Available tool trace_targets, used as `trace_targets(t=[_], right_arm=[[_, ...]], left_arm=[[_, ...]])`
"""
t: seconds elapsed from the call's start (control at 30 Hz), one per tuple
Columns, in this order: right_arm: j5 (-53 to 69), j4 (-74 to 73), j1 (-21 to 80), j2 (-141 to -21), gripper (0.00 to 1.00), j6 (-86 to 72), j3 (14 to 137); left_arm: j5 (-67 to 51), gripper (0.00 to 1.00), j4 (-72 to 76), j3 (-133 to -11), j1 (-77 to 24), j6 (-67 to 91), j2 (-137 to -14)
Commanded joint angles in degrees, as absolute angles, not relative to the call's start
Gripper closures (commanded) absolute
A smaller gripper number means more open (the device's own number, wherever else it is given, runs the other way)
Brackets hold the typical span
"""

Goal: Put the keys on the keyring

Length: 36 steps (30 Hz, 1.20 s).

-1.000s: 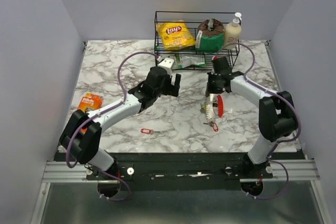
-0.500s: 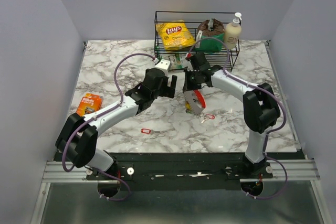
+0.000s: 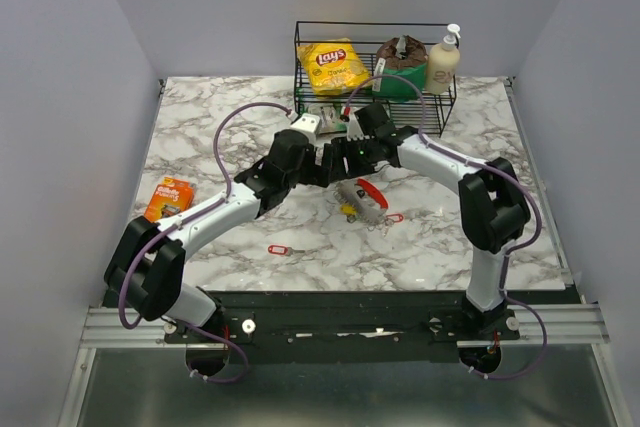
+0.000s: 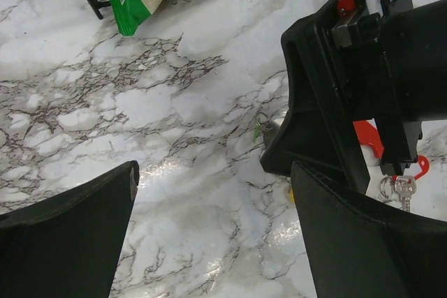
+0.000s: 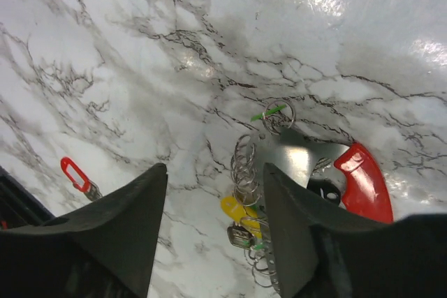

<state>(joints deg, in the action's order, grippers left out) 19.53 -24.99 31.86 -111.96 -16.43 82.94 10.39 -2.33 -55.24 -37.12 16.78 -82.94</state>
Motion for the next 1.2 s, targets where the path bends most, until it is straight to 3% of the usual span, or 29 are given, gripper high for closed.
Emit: trace_targets(t=[0.0,0.33,0.8,0.9,1.17], right_arm=[[19.17,-22.41,31.99,-106.7,0.29,-14.68,81.3],[10.99,-23.55,31.55,-104.15,0.27,-14.76,78.93],[11.08,-29.26,29.27,-102.48,0.31,-17.84,74.36],[8.79,-29.44,28.22,-101.87,0.31,-19.42,73.05],[14.06,-25.93,22.77,-100.11,0.32,-21.09,68.91]], left_arm=[[6.33,0.01,-0.53,-54.58,-36.56,17.75,-82.44],[0.0,0.01,1.13,-54.67,-35.77,18.28,-84.81],[-15.8,0.08,5.26,-54.76,-35.51,19.6,-90.17],[-22.21,0.17,7.81,-53.79,-35.51,20.12,-91.23],[-26.01,0.32,11.6,-53.08,-36.03,22.94,-95.44]])
